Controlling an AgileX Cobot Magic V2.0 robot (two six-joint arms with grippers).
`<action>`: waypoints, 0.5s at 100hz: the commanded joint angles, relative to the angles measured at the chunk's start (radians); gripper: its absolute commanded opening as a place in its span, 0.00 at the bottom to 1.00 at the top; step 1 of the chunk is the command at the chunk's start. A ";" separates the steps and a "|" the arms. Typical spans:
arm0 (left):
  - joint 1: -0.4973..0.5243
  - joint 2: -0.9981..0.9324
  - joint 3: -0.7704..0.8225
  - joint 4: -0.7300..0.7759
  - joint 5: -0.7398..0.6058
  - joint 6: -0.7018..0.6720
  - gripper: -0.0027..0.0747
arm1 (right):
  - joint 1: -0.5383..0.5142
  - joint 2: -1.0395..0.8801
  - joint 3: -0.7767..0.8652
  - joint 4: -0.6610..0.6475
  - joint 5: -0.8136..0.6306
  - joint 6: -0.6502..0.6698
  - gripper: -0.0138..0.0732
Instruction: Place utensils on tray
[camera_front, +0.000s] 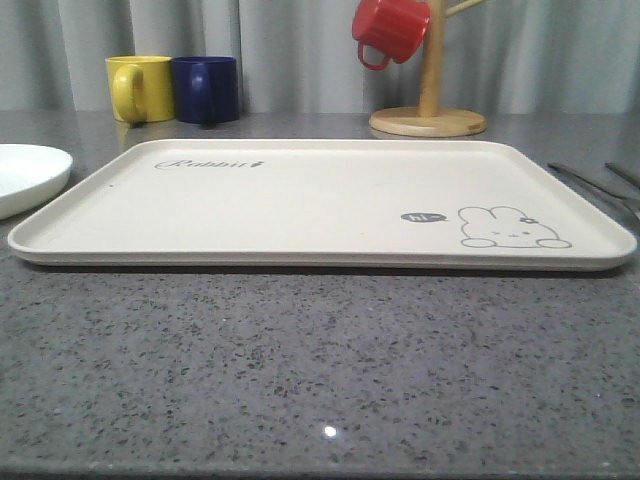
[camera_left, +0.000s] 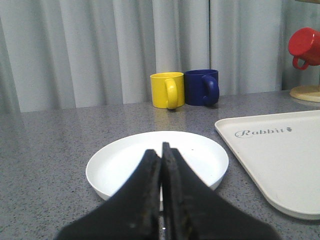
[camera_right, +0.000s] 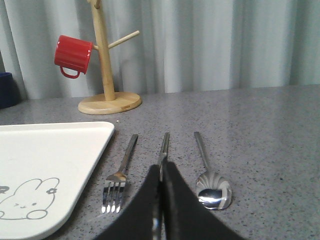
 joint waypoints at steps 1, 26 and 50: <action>0.001 -0.034 0.041 -0.002 -0.085 -0.009 0.01 | -0.006 -0.018 -0.018 -0.011 -0.087 -0.008 0.08; 0.001 -0.034 0.041 -0.003 -0.089 -0.009 0.01 | -0.006 -0.018 -0.018 -0.011 -0.087 -0.008 0.08; 0.001 -0.029 -0.029 -0.064 -0.072 -0.009 0.01 | -0.006 -0.018 -0.018 -0.011 -0.087 -0.008 0.08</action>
